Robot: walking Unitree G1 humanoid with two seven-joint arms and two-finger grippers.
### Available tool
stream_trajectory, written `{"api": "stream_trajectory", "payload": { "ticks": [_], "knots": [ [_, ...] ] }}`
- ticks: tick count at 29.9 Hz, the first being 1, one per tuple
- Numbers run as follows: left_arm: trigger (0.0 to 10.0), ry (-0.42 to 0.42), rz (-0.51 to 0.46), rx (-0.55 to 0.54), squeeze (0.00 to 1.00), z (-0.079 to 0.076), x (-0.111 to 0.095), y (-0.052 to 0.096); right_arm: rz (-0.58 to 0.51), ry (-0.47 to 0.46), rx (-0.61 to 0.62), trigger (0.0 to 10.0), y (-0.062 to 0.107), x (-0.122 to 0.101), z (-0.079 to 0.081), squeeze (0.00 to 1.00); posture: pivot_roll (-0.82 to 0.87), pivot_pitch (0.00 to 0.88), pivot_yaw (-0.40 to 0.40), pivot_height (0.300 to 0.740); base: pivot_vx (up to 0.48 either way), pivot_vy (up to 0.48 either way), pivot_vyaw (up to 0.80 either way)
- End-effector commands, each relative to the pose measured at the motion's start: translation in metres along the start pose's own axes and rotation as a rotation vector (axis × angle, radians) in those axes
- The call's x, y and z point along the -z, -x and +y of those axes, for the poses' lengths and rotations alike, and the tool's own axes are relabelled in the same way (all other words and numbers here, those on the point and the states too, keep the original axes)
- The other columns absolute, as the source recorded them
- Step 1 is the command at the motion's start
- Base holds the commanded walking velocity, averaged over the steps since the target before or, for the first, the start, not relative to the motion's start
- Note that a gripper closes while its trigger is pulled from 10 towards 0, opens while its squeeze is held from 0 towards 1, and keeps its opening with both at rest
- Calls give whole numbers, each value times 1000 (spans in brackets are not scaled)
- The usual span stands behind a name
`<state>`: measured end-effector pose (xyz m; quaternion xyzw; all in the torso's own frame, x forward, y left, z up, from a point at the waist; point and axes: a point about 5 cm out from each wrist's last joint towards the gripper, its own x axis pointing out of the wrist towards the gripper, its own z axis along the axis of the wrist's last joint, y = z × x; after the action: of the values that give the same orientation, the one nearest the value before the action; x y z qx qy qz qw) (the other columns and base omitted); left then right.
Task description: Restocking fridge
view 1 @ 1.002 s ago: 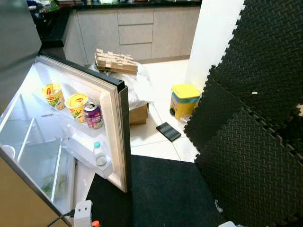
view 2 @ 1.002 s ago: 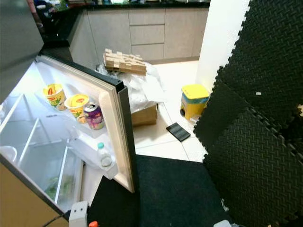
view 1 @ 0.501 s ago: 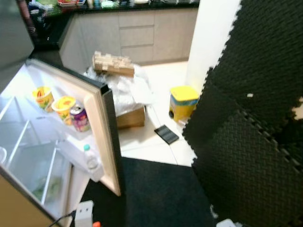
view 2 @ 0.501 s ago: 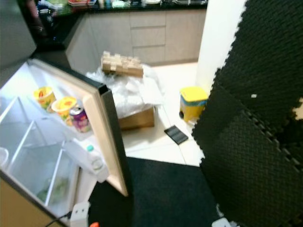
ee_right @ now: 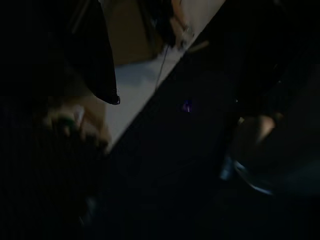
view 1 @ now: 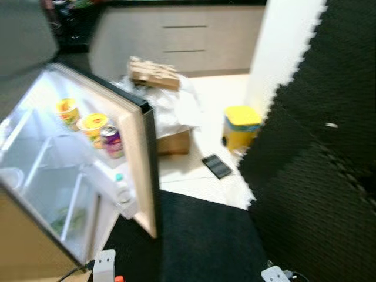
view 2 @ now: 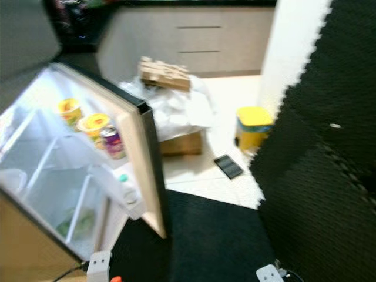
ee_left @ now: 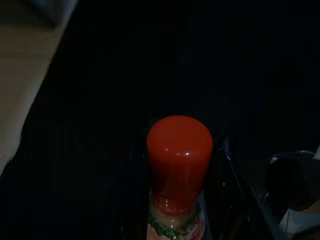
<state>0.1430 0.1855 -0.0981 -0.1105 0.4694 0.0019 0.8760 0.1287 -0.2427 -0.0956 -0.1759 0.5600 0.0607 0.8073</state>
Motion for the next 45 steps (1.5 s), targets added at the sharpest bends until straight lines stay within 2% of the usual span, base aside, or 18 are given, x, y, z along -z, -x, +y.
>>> {"api": "stream_trajectory", "payload": {
  "ticks": [1, 6, 13, 18, 24, 31, 34, 38, 39, 45],
  "knots": [
    [10000, -11, 16, -16, 0, 5, 3, 2, 2, -1, -9, 10000, 0, 1, 3, 0, -45, 0, -11, 740, 0, 0, 769],
    [10000, -22, 26, -17, 0, 5, 5, 2, -8, -1, -21, 10000, -1, -5, 4, 0, -36, 0, -15, 740, 0, 0, 768],
    [10000, -35, 45, -4, 0, 4, 7, 2, -24, 58, -53, 10000, -2, -13, 12, 0, -44, 0, -22, 740, 0, 0, 763],
    [10000, -36, 51, -7, 0, 4, 9, 2, -27, 56, -49, 10000, -2, -15, 10, 0, -51, 0, -34, 740, 0, 0, 763],
    [10000, -50, 55, -27, 0, -3, 13, 1, -18, 99, -53, 10000, -2, -13, 8, 0, -69, 0, -37, 740, 0, 0, 763],
    [10000, -79, 44, -37, 0, -6, 10, 0, -50, 110, -56, 10000, -3, -26, 12, 0, -43, 0, -43, 740, 0, 0, 765],
    [10000, -80, 37, -44, 0, -2, 7, 0, -54, 127, -32, 10000, -4, -29, 13, 0, -38, 0, -42, 740, 0, 0, 0],
    [10000, -86, 35, -49, 0, 1, 6, 1, -76, 100, -36, 10000, -4, -35, 17, 0, -35, 0, -30, 740, 0, 0, 0],
    [10000, -87, 36, -51, 0, 2, 7, 1, -78, 103, -41, 78, -4, -35, 18, 0, -33, 0, -28, 740, 0, 0, 0],
    [10000, -85, 38, -55, 0, 4, 7, 2, -67, 109, -47, 0, -4, -31, 21, 0, -30, 0, -25, 740, 0, 0, 0]
  ]
}}
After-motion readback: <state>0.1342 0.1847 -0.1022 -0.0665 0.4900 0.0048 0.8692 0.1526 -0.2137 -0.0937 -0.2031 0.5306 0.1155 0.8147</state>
